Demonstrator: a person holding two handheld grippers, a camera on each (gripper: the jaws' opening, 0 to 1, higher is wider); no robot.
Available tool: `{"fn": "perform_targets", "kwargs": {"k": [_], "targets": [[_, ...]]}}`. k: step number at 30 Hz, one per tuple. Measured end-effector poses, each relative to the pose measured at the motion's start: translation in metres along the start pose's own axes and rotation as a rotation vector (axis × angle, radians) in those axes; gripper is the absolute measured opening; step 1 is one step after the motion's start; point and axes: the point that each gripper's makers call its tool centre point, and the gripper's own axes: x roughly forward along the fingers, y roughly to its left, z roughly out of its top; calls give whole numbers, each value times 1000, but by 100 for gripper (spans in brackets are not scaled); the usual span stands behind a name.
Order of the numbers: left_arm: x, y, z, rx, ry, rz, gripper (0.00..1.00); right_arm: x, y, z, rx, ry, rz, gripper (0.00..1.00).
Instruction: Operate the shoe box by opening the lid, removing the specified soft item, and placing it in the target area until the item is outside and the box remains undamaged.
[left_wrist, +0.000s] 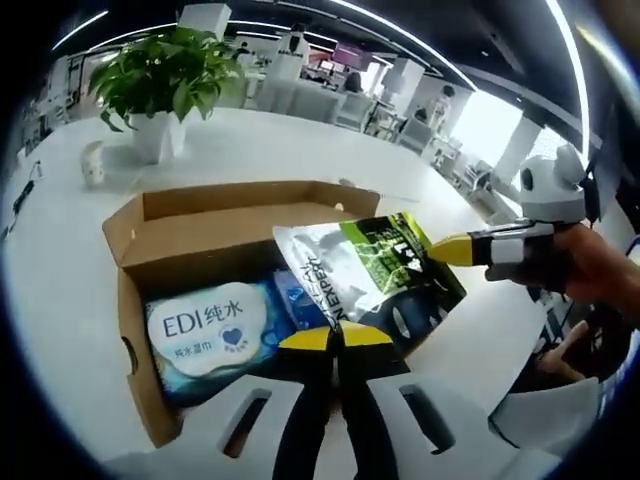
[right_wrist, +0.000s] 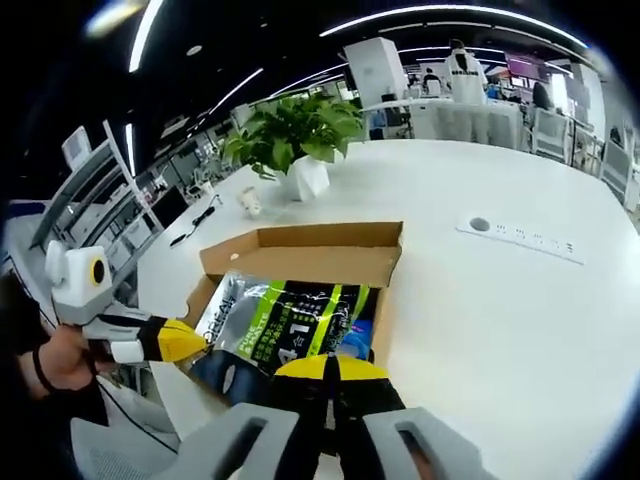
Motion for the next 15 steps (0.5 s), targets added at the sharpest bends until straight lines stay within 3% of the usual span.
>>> {"fn": "perform_targets", "kwargs": {"k": [15], "targets": [[16,-50,6,69,3,-70,1,-42,-36,-14,84,-54,-71,0]]}}
